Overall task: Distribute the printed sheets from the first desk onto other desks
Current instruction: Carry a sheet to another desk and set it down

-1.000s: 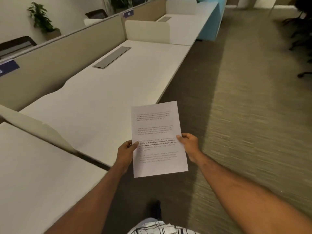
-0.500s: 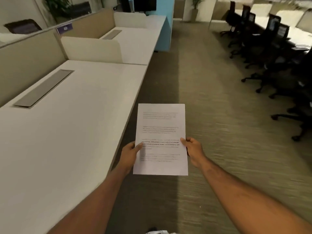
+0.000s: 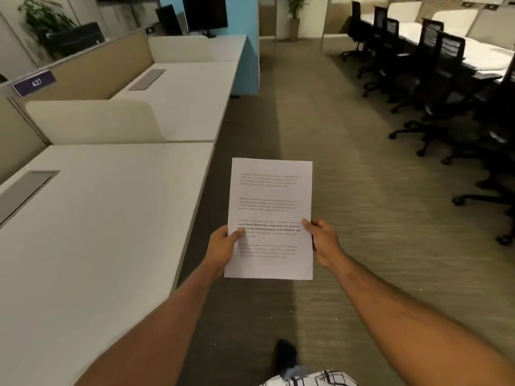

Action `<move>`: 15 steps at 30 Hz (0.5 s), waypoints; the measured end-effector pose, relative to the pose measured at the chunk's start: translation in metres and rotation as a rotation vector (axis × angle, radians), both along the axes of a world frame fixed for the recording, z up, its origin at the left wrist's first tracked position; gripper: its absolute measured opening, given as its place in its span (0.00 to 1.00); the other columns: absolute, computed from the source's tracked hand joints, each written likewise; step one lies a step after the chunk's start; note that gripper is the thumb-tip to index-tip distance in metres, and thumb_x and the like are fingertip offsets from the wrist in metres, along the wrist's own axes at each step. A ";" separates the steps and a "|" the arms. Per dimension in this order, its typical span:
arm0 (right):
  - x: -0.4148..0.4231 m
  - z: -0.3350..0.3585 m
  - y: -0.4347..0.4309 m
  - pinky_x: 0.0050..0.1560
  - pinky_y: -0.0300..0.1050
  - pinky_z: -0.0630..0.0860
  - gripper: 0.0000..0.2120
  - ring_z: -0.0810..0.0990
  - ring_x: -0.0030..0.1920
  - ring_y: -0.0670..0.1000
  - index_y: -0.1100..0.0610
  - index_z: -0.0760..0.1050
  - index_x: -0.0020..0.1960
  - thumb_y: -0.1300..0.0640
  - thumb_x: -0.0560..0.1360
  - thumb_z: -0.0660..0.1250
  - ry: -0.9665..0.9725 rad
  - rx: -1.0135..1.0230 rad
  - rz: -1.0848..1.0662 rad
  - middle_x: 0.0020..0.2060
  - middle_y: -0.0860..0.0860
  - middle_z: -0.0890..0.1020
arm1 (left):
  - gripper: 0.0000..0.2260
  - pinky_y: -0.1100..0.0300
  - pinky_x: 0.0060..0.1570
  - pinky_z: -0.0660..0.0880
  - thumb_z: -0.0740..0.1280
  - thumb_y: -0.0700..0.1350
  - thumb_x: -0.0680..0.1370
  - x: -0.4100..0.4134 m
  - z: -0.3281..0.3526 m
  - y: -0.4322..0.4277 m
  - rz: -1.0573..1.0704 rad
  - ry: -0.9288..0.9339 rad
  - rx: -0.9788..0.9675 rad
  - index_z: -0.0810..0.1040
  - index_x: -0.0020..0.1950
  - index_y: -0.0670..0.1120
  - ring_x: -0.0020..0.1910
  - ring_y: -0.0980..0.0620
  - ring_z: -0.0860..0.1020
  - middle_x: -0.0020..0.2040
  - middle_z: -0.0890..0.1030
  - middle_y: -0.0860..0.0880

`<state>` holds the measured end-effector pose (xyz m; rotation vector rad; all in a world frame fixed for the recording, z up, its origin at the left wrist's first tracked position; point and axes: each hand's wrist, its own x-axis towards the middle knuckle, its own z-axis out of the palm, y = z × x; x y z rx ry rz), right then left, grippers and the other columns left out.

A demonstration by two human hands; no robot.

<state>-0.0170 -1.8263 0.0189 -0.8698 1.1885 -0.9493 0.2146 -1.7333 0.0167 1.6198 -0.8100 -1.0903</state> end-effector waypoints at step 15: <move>0.096 0.013 -0.322 0.47 0.50 0.81 0.15 0.84 0.47 0.56 0.64 0.77 0.53 0.52 0.76 0.71 0.045 -0.001 0.139 0.48 0.57 0.86 | 0.05 0.55 0.44 0.82 0.68 0.48 0.79 0.093 0.005 -0.307 0.130 -0.019 -0.025 0.79 0.52 0.48 0.45 0.52 0.85 0.49 0.85 0.53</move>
